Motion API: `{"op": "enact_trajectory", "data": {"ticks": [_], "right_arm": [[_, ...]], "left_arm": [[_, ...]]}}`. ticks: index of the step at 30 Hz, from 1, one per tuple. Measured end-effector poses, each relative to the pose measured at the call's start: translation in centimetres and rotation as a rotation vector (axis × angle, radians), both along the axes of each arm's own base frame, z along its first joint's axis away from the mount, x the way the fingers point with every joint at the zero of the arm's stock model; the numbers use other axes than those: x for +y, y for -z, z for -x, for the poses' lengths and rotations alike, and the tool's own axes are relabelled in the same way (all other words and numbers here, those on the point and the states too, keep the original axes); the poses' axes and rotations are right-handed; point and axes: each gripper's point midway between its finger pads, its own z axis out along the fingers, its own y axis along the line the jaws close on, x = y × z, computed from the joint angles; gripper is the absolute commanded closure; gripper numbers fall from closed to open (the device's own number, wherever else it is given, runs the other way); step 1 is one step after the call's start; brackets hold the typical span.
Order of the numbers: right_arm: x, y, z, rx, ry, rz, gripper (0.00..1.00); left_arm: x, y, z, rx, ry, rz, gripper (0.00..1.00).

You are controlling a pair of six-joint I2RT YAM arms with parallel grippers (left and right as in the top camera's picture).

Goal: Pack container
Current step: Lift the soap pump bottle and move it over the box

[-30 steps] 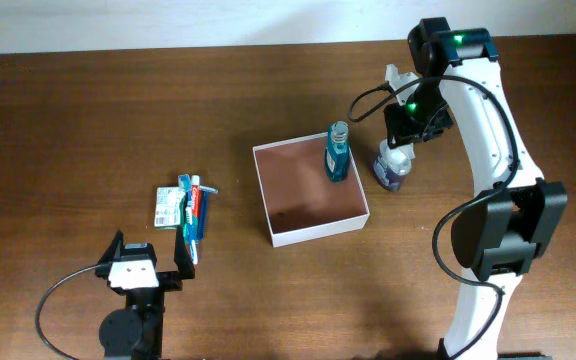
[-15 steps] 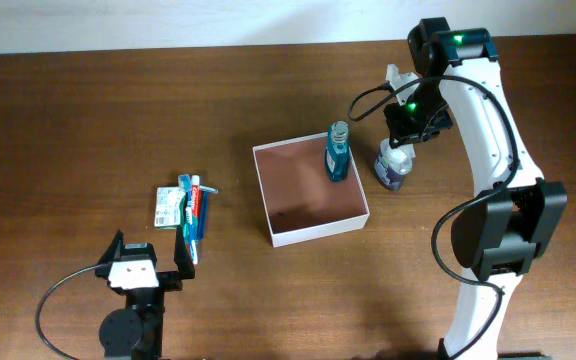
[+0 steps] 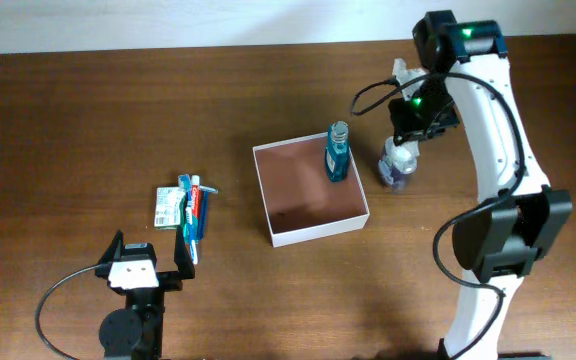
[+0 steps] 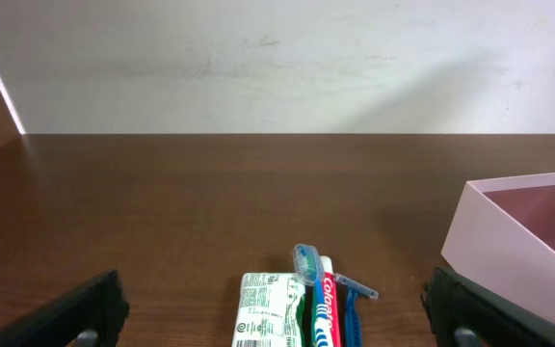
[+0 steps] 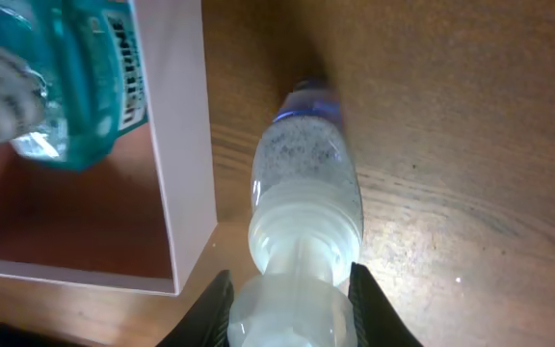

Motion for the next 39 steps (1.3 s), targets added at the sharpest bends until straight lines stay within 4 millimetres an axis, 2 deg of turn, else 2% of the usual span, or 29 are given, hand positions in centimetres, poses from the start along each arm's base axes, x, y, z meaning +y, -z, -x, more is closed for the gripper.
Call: {"op": "enact_trajectory", "data": {"ticks": [2, 6, 10, 15, 20, 25, 32, 35, 39], "right_arm": [[0.0, -1.1, 0.3, -0.003, 0.014, 0.000, 0.79], [0.1, -4.1, -0.3, -0.094, 0.057, -0.013, 0.79], [0.4, -7.8, -0.3, -0.200, 0.089, -0.032, 0.79], [1.0, -10.6, 0.6, -0.264, 0.115, -0.079, 0.79], [2.9, -12.9, 2.0, -0.306, 0.113, -0.129, 0.78], [6.1, -14.1, 3.6, -0.323, 0.055, -0.166, 0.78], [10.5, -14.2, 5.3, -0.303, -0.032, -0.197, 0.78], [11.7, -14.2, 5.9, -0.299, -0.060, -0.203, 0.78], [11.8, -13.9, 6.1, -0.287, -0.059, -0.201, 0.78]], "left_arm": [[0.0, 0.0, 0.0, 0.000, 0.000, 0.000, 0.01], [0.0, 0.0, 0.0, 0.000, 0.000, 0.000, 0.01], [0.0, 0.0, 0.0, 0.000, 0.000, 0.000, 0.01], [0.0, 0.0, 0.0, 0.000, 0.000, 0.000, 0.00], [0.0, 0.0, 0.0, 0.000, 0.000, 0.000, 0.01], [0.0, 0.0, 0.0, 0.000, 0.000, 0.000, 0.01], [0.0, 0.0, 0.0, 0.000, 0.000, 0.000, 0.00], [0.0, 0.0, 0.0, 0.000, 0.000, 0.000, 0.00], [0.0, 0.0, 0.0, 0.000, 0.000, 0.000, 0.00]]}}
